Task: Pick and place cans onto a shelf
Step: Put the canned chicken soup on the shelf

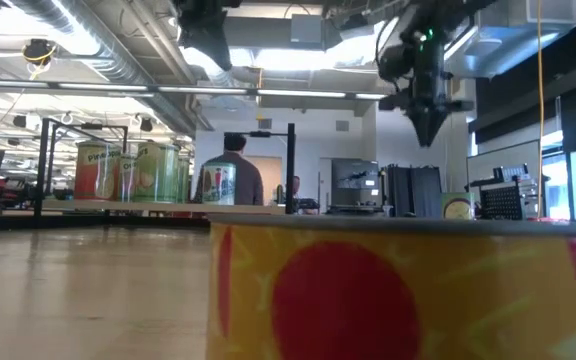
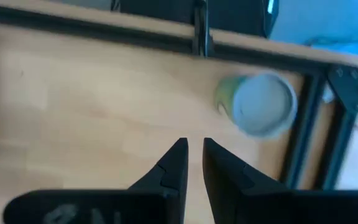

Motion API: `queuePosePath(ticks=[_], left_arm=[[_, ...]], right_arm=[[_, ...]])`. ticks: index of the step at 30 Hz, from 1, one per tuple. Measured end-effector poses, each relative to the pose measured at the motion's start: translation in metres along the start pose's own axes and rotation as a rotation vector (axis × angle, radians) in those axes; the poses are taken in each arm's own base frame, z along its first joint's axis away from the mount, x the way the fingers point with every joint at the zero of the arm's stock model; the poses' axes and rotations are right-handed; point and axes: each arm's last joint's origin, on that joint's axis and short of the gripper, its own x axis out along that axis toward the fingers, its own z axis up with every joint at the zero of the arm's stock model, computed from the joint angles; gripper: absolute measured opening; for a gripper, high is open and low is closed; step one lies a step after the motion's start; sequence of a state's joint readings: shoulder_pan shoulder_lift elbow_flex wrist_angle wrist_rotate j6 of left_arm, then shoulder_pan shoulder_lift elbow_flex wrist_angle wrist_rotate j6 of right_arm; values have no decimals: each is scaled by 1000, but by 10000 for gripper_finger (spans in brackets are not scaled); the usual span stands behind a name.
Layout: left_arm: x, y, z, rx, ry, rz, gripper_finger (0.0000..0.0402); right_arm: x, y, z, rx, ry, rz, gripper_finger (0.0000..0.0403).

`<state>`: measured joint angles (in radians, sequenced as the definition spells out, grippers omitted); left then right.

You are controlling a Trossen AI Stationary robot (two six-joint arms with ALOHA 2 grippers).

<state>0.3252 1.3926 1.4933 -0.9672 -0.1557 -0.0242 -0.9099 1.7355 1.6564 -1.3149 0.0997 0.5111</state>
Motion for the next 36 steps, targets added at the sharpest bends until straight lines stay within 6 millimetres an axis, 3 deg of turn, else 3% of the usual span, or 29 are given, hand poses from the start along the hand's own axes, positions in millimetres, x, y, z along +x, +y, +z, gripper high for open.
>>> queuePosePath(ticks=[8,15,36], left_arm=[[2,17,-1,-45,18,40,40],[3,23,-2,-54,23,55,40],[3,27,-2,-65,25,65,40]], right_arm=[[48,-6,-1,-39,-17,-6,52],[73,-14,-15,-50,37,-124,52],[78,-26,-9,8,6,-147,52]])
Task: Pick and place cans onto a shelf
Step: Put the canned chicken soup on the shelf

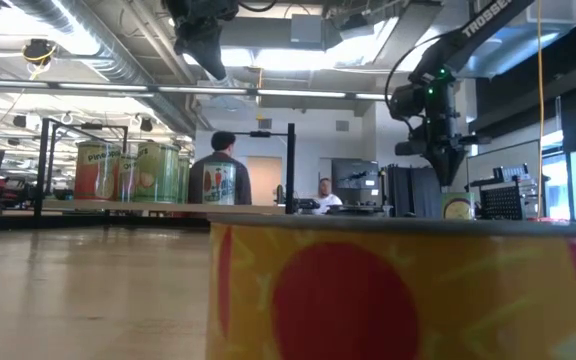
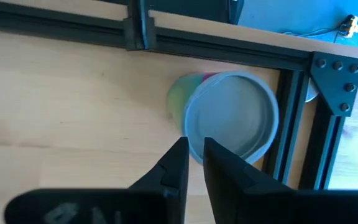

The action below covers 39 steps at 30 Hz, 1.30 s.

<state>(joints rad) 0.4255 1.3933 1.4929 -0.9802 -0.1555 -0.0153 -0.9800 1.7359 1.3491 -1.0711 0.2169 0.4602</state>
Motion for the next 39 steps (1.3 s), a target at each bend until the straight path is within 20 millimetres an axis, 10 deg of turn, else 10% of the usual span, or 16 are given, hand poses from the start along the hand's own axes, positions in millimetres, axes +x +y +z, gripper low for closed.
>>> queuePosePath(ticks=[39], left_arm=[[0,0,0,0,0,0,40]], right_arm=[[22,1,10,-2,28,14,52]])
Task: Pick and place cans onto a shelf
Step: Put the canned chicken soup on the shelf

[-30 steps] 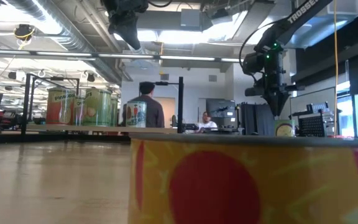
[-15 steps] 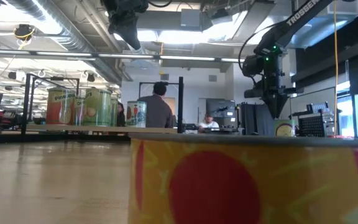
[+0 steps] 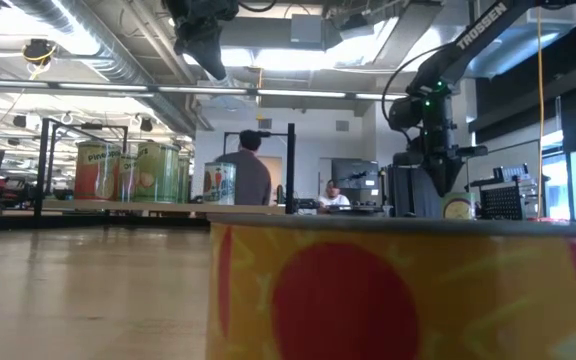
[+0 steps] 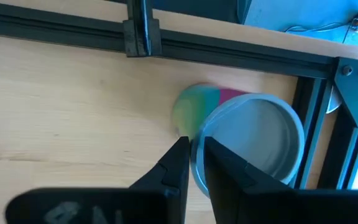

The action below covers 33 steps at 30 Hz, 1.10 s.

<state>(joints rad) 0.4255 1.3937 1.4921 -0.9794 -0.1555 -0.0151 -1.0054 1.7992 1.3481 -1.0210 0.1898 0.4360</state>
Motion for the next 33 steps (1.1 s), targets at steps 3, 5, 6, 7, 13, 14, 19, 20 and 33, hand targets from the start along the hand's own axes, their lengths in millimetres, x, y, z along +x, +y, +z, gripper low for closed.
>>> queuePosePath(ticks=[3,5,6,7,13,14,19,20,33], left_arm=[[0,0,0,0,0,0,40],[0,0,0,0,0,0,40],[0,0,0,0,0,0,40],[0,0,0,0,0,0,40],[0,0,0,0,0,0,40],[0,0,0,0,0,0,40],[0,0,0,0,0,0,40],[0,0,0,0,0,0,40],[0,0,0,0,0,0,40]], right_arm=[[0,0,0,0,0,0,52],[1,0,0,0,2,-1,52],[2,0,0,1,5,-2,52],[3,1,0,-1,11,-4,52],[11,3,2,-34,29,-28,47],[11,3,2,-41,29,-28,41],[9,3,3,-114,10,-20,11],[9,3,3,-132,8,-24,11],[-29,28,-6,-331,8,45,4]])
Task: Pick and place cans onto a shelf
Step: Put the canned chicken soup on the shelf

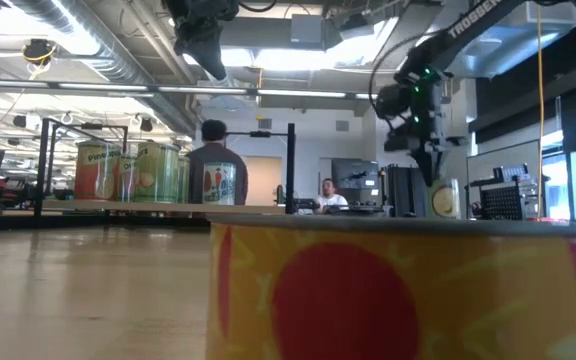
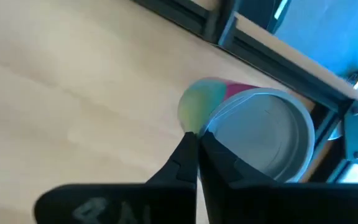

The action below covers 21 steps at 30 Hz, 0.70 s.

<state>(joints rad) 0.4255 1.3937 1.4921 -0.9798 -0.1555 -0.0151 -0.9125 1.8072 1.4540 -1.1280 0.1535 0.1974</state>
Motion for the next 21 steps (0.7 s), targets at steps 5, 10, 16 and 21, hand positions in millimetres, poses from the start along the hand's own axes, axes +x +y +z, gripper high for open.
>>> queuePosePath(ticks=[5,10,16,21], left_arm=[[0,0,0,0,0,0,40],[-3,1,-2,58,2,0,40],[-11,1,-6,103,13,-70,40],[-25,1,-12,113,6,-156,40]], right_arm=[[-36,26,-3,-161,-7,8,4],[-84,60,-14,-346,-42,28,4],[-142,110,-46,-581,-139,103,4],[-181,152,-84,-750,-243,216,3]])
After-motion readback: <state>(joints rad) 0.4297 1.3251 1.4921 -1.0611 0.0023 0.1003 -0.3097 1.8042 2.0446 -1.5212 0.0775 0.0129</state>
